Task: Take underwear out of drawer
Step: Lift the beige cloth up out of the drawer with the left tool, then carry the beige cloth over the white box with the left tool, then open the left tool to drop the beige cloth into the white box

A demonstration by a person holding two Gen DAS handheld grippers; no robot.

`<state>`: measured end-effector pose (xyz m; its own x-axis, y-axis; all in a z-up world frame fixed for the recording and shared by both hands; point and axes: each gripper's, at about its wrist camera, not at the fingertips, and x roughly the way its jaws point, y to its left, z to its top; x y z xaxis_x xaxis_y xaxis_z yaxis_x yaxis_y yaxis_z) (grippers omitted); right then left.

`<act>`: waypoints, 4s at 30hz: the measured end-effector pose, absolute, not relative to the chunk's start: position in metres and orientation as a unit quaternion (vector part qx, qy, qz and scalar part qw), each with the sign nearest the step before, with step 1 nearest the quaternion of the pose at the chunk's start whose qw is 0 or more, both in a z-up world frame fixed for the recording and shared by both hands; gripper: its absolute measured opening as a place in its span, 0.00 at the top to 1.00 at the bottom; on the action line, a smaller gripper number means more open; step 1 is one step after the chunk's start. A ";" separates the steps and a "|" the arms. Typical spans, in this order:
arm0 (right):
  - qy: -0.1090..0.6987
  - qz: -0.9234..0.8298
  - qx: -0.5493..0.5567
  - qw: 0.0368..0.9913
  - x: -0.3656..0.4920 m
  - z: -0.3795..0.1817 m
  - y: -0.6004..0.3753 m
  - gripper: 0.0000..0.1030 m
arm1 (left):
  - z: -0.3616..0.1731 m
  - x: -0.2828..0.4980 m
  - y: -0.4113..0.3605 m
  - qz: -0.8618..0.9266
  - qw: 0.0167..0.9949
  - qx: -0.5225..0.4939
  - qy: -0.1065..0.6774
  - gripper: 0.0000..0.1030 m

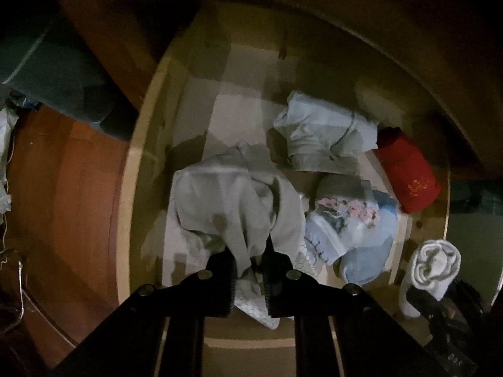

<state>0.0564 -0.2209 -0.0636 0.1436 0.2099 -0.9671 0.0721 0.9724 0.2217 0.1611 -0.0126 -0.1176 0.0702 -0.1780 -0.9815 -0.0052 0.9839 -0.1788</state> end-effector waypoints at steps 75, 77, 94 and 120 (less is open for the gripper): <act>0.647 0.038 0.081 0.757 0.060 -0.062 -0.218 0.51 | 0.286 0.196 -0.051 -0.153 0.924 0.041 0.348 0.87; 0.647 0.039 0.081 0.758 0.060 -0.062 -0.218 0.51 | 0.275 0.211 -0.058 -0.147 0.924 0.043 0.350 0.87; 0.643 0.053 0.097 0.758 0.061 -0.062 -0.218 0.51 | 0.168 0.287 -0.110 -0.140 0.898 0.072 0.411 0.87; 0.644 0.039 0.079 0.760 0.061 -0.061 -0.214 0.51 | 0.188 0.198 -0.084 -0.132 0.913 0.095 0.375 0.45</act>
<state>0.0606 -0.2141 -0.0612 0.1662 0.1614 -0.9728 0.0424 0.9844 0.1705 0.1979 -0.0838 0.1880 0.6842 -0.1699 -0.7093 0.3128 0.9469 0.0749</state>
